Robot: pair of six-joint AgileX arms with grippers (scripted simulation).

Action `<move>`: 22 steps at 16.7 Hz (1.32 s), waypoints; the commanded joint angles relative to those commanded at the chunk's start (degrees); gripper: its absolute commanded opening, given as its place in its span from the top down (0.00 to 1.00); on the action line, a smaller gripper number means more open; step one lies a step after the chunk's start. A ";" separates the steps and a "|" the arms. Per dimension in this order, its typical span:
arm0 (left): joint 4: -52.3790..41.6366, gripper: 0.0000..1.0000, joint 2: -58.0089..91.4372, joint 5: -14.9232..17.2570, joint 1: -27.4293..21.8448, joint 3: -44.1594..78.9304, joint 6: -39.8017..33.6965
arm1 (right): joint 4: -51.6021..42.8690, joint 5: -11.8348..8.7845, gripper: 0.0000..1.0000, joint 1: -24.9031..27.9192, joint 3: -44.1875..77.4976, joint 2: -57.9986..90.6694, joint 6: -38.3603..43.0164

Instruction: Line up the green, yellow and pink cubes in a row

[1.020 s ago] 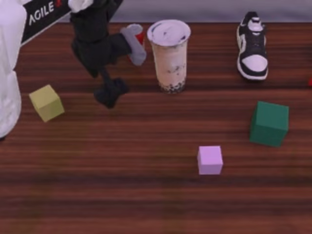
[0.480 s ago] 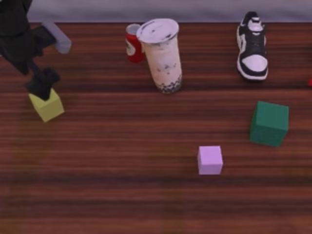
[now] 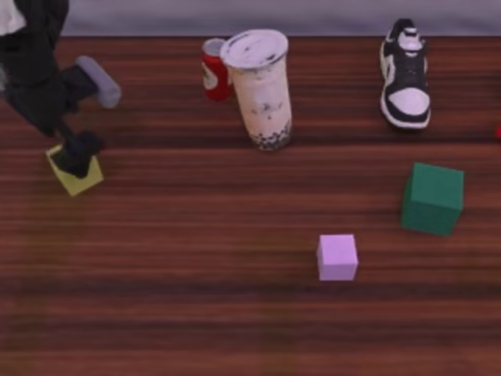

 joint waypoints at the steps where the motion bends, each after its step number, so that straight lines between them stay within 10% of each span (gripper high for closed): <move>1: 2.37 0.00 0.64 0.01 0.02 -1.65 0.03 | 0.00 0.00 0.00 0.00 0.00 0.00 0.00; 9: 8.75 0.00 2.57 0.03 0.12 -6.24 0.16 | 0.00 0.00 0.00 0.00 0.00 0.00 0.00; 22: 8.75 0.98 2.57 0.03 0.12 -6.24 0.16 | 0.00 0.00 0.00 0.00 0.00 0.00 0.00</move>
